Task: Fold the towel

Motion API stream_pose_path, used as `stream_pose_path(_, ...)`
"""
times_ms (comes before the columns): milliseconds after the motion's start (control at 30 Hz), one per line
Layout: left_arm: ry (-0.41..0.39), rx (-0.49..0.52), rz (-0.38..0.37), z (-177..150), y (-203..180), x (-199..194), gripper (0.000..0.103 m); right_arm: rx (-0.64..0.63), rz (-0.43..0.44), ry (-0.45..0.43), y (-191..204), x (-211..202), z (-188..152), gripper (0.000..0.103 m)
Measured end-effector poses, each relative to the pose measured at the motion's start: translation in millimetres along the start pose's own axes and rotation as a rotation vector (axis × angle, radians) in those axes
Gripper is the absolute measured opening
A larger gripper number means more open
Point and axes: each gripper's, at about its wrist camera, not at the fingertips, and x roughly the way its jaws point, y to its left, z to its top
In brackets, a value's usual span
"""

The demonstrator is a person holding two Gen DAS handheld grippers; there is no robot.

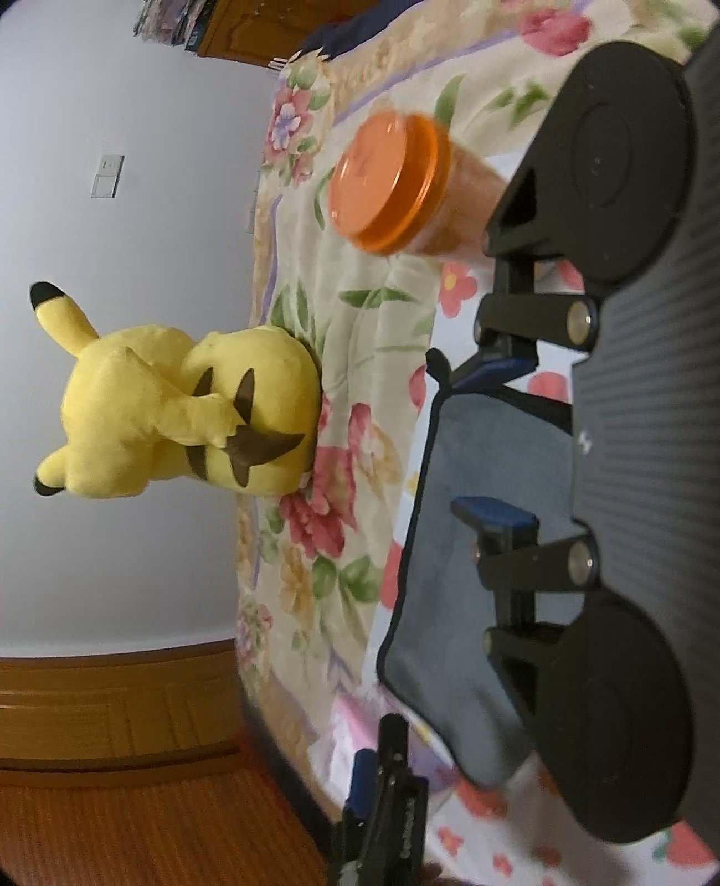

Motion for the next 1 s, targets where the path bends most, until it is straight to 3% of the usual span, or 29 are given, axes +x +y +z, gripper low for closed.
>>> stream_pose_path(400,-0.017,0.036,-0.012,-1,-14,-75,0.064,-0.006,-0.014,-0.041,9,-70,2,0.045)
stream_pose_path(533,-0.040,0.024,-0.010,-4,-17,-100,0.076,0.000,-0.015,-0.051,13,-86,2,0.045)
stream_pose_path(1000,-0.061,-0.037,0.019,-21,-21,-171,0.098,-0.002,-0.020,-0.081,35,-138,-4,0.052)
